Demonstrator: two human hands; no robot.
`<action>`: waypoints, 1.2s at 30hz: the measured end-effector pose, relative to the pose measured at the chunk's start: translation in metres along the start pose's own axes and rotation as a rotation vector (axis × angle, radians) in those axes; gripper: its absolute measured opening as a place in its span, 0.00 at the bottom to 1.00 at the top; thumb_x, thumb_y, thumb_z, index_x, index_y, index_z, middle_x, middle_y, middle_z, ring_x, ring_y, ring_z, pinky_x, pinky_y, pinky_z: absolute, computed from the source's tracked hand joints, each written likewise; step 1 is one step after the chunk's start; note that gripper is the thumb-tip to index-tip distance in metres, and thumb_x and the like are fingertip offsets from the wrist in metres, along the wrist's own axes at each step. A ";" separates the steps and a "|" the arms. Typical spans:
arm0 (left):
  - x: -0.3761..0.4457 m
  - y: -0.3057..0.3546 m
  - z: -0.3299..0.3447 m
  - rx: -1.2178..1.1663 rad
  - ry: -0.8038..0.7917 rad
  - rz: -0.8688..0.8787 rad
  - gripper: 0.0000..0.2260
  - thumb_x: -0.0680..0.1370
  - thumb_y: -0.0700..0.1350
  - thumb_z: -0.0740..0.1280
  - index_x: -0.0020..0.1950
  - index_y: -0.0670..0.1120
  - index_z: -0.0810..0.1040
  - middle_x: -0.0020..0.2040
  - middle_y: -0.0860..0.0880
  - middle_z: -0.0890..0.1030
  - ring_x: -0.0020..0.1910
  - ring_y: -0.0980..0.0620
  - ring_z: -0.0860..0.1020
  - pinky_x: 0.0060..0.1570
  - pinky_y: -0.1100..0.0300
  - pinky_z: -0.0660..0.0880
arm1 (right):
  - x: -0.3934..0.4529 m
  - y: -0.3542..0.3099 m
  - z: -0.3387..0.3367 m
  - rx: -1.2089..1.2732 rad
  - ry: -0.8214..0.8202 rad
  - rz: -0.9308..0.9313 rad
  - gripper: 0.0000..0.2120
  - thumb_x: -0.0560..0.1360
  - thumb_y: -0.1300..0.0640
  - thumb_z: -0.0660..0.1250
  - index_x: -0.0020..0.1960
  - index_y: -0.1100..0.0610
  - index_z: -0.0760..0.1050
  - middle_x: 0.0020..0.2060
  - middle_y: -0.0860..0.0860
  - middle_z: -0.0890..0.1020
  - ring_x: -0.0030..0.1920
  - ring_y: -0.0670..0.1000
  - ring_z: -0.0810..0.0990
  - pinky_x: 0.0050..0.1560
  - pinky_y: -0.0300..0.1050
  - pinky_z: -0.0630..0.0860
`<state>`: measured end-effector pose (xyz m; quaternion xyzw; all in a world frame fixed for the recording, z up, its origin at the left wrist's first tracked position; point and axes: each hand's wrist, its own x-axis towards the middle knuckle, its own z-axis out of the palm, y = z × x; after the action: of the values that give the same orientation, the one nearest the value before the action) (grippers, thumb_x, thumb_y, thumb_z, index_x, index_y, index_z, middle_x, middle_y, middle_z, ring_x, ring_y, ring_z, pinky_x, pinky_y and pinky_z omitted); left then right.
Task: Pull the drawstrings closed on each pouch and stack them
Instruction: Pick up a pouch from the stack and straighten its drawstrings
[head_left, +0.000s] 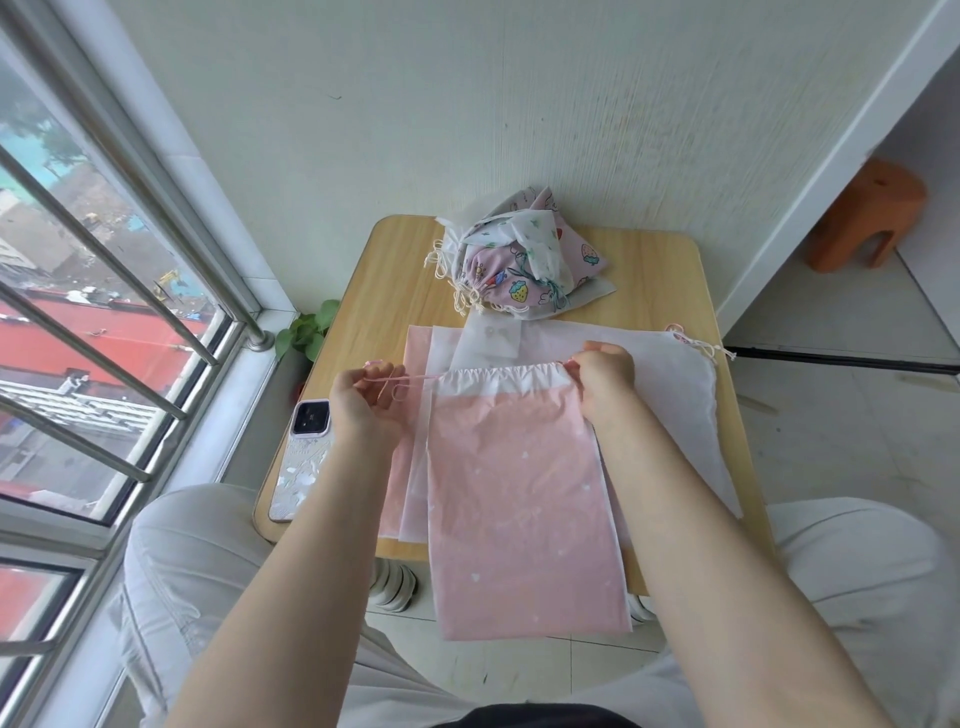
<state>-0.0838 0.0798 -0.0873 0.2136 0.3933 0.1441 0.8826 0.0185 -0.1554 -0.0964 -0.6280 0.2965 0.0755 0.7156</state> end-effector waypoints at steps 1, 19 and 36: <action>0.000 0.001 -0.001 -0.044 0.020 0.008 0.08 0.74 0.40 0.59 0.35 0.44 0.73 0.38 0.47 0.79 0.42 0.46 0.82 0.46 0.59 0.78 | -0.001 0.000 -0.001 0.001 0.027 -0.010 0.16 0.72 0.73 0.57 0.55 0.63 0.74 0.41 0.60 0.78 0.34 0.55 0.79 0.41 0.48 0.79; -0.012 -0.003 0.021 1.111 -0.048 0.410 0.08 0.77 0.45 0.64 0.43 0.49 0.82 0.30 0.51 0.69 0.27 0.52 0.64 0.30 0.61 0.62 | -0.029 -0.020 0.011 -0.084 -0.135 -0.011 0.12 0.75 0.72 0.53 0.43 0.57 0.68 0.40 0.58 0.78 0.28 0.50 0.68 0.22 0.35 0.62; -0.007 -0.005 0.012 1.967 -0.168 0.765 0.19 0.74 0.43 0.60 0.26 0.46 0.56 0.26 0.49 0.56 0.28 0.48 0.57 0.30 0.59 0.51 | -0.032 -0.013 0.002 -1.463 -0.345 -0.471 0.24 0.77 0.38 0.57 0.31 0.55 0.67 0.31 0.49 0.73 0.39 0.53 0.74 0.54 0.50 0.65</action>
<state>-0.0790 0.0694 -0.0776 0.9533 0.1812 0.0155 0.2411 -0.0009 -0.1479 -0.0687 -0.9652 -0.0848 0.1940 0.1535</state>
